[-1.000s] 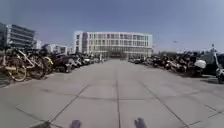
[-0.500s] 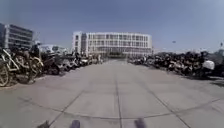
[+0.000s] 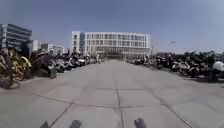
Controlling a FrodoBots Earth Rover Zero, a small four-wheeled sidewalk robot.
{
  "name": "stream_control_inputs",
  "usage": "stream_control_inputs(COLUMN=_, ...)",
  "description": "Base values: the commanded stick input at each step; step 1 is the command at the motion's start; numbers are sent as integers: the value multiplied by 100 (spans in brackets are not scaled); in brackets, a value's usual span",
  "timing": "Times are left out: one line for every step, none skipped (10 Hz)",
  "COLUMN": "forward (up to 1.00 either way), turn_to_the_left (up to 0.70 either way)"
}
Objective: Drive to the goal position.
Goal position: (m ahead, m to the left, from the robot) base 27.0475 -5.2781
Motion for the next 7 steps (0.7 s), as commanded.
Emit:
stream_control_inputs(forward=100, turn_to_the_left=-26)
stream_control_inputs(forward=100, turn_to_the_left=-35)
stream_control_inputs(forward=100, turn_to_the_left=-6)
stream_control_inputs(forward=100, turn_to_the_left=0)
stream_control_inputs(forward=100, turn_to_the_left=0)
stream_control_inputs(forward=100, turn_to_the_left=0)
stream_control_inputs(forward=100, turn_to_the_left=0)
